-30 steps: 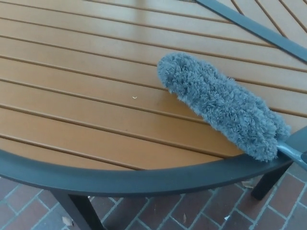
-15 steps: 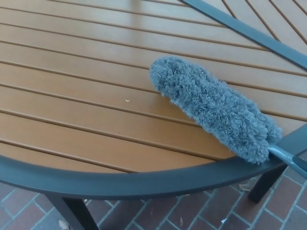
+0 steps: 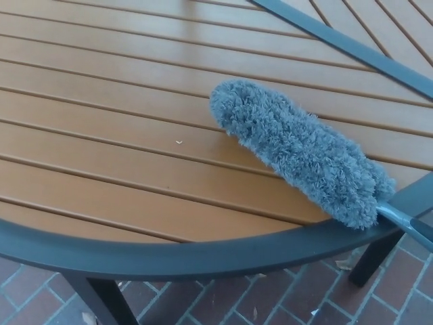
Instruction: The robot walks towards a desk kept outside and uses its right hand to up pick up the grey duster kept on it and uses it to clean the table by swiping it twice
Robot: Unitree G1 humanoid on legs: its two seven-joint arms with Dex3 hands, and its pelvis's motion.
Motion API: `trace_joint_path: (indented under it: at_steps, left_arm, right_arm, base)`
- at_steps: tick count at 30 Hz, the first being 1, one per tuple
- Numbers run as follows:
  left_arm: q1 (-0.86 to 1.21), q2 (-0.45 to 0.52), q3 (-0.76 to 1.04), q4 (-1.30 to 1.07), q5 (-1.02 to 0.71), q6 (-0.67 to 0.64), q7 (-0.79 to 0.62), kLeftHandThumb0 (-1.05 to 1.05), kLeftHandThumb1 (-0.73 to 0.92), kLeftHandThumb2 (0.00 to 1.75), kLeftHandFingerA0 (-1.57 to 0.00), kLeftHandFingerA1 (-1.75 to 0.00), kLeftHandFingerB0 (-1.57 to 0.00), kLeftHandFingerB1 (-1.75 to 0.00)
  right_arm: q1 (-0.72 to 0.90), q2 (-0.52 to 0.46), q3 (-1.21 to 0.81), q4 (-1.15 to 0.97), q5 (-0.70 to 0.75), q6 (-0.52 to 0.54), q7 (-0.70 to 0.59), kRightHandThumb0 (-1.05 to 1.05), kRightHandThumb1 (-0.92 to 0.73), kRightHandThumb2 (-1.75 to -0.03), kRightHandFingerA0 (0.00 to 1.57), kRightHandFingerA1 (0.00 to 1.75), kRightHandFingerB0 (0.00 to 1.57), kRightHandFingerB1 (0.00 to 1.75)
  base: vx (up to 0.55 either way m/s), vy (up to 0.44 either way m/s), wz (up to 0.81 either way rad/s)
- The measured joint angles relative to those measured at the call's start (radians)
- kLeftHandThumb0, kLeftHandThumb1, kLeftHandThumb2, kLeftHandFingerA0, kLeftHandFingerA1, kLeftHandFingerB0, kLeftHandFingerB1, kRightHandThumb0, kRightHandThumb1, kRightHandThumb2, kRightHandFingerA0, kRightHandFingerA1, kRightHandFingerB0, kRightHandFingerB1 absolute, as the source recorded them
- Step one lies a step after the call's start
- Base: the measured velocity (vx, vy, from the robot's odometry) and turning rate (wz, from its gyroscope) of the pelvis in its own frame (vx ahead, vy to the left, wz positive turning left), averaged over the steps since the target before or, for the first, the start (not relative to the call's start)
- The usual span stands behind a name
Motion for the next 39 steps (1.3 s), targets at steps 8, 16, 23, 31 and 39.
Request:
trace_joint_path:
  at_steps: [8, 16, 23, 31, 39]
  left_arm:
    - [0.001, -0.001, 0.001, 0.000, 0.000, 0.000, 0.000, -0.56, 0.35, 0.70, -0.40, -0.48, -0.31, -0.41]
    - [-0.002, -0.001, 0.001, -0.001, 0.000, 0.000, -0.001, -0.50, 0.41, 0.54, -0.40, -0.40, -0.37, -0.33]
    - [0.000, -0.001, 0.001, -0.001, 0.000, 0.000, -0.002, -0.53, 0.34, 0.68, -0.37, -0.47, -0.33, -0.42]
    - [-0.005, -0.002, 0.002, -0.003, -0.001, 0.000, -0.003, -0.57, 0.35, 0.70, -0.38, -0.47, -0.33, -0.42]
    - [-0.009, -0.008, 0.003, -0.004, -0.003, 0.000, -0.005, -0.58, 0.35, 0.70, -0.37, -0.47, -0.32, -0.42]
  right_arm:
    - [0.029, -0.085, -0.019, -0.347, -0.013, 0.100, 0.019, -0.99, -0.55, -0.91, 0.00, 0.00, 0.00, 0.00]
    - [0.016, -0.123, 0.032, -0.668, -0.045, 0.216, 0.078, -1.05, -0.74, -0.61, 0.00, 0.00, 0.00, 0.00]
    - [0.000, -0.159, 0.080, -0.825, -0.040, 0.327, 0.174, -1.05, -0.54, -0.90, 0.00, 0.00, 0.00, 0.00]
    - [-0.072, -0.166, 0.199, -0.805, -0.056, 0.456, 0.262, -1.02, -0.70, -0.64, 0.00, 0.00, 0.00, 0.00]
    - [-0.244, -0.157, 0.328, -0.624, -0.118, 0.601, 0.300, -1.02, -0.70, -0.62, 0.00, 0.00, 0.00, 0.00]
  base:
    - [0.00, 0.000, 0.00]
    - [0.00, 0.000, 0.00]
    - [0.00, 0.000, 0.00]
    - [0.00, 0.000, 0.00]
    - [0.00, 0.000, 0.00]
